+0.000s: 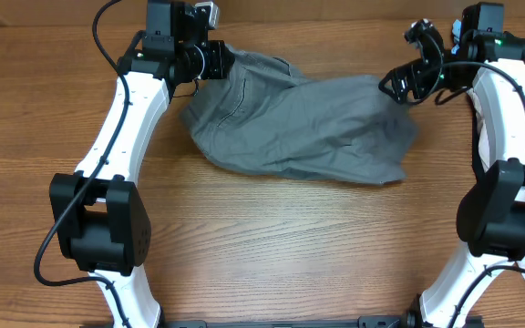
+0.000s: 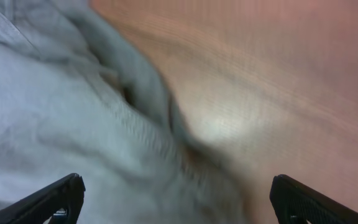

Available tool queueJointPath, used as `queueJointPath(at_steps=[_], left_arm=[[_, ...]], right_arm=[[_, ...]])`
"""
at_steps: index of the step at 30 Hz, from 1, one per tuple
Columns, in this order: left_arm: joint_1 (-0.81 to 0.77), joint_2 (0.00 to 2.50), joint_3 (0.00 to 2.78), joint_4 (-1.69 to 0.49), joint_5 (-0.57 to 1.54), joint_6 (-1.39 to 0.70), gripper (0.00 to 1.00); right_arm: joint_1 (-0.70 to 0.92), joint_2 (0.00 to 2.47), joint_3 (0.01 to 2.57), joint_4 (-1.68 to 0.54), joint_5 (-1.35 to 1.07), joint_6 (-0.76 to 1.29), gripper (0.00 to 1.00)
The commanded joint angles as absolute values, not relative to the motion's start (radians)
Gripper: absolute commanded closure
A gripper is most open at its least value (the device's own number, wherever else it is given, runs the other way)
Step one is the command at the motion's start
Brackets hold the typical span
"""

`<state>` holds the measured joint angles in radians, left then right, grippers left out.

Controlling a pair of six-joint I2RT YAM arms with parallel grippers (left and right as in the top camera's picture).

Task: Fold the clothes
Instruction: 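Grasp the shorts' right edge with the right gripper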

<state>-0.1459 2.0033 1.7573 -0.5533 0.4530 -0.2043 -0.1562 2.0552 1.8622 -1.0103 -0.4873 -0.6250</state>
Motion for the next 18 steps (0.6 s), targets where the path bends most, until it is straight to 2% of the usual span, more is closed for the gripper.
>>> queueJointPath(at_steps=[1, 7, 14, 15, 17, 18], left_arm=[[-0.144, 1.988, 1.782, -0.549, 0.469, -0.206, 0.87], [-0.143, 1.988, 1.782, -0.546, 0.469, -0.206, 0.86], [-0.143, 1.988, 1.782, -0.542, 0.468, -0.206, 0.85], [-0.143, 1.988, 1.782, -0.542, 0.468, -0.206, 0.85], [-0.143, 1.988, 1.782, -0.542, 0.468, -0.206, 0.85], [-0.143, 1.988, 1.782, -0.542, 0.468, -0.206, 0.85]], right_arm=[[-0.157, 2.092, 1.858, -0.978, -0.587, -0.689, 0.00], [-0.157, 2.139, 1.858, -0.947, -0.613, -0.689, 0.01], [-0.157, 2.200, 1.858, -0.951, -0.654, -0.689, 0.15], [-0.157, 2.202, 1.858, -0.952, -0.653, -0.689, 0.24], [-0.157, 2.202, 1.858, -0.953, -0.653, -0.688, 0.68], [-0.157, 2.201, 1.858, -0.955, -0.653, -0.688, 0.85]])
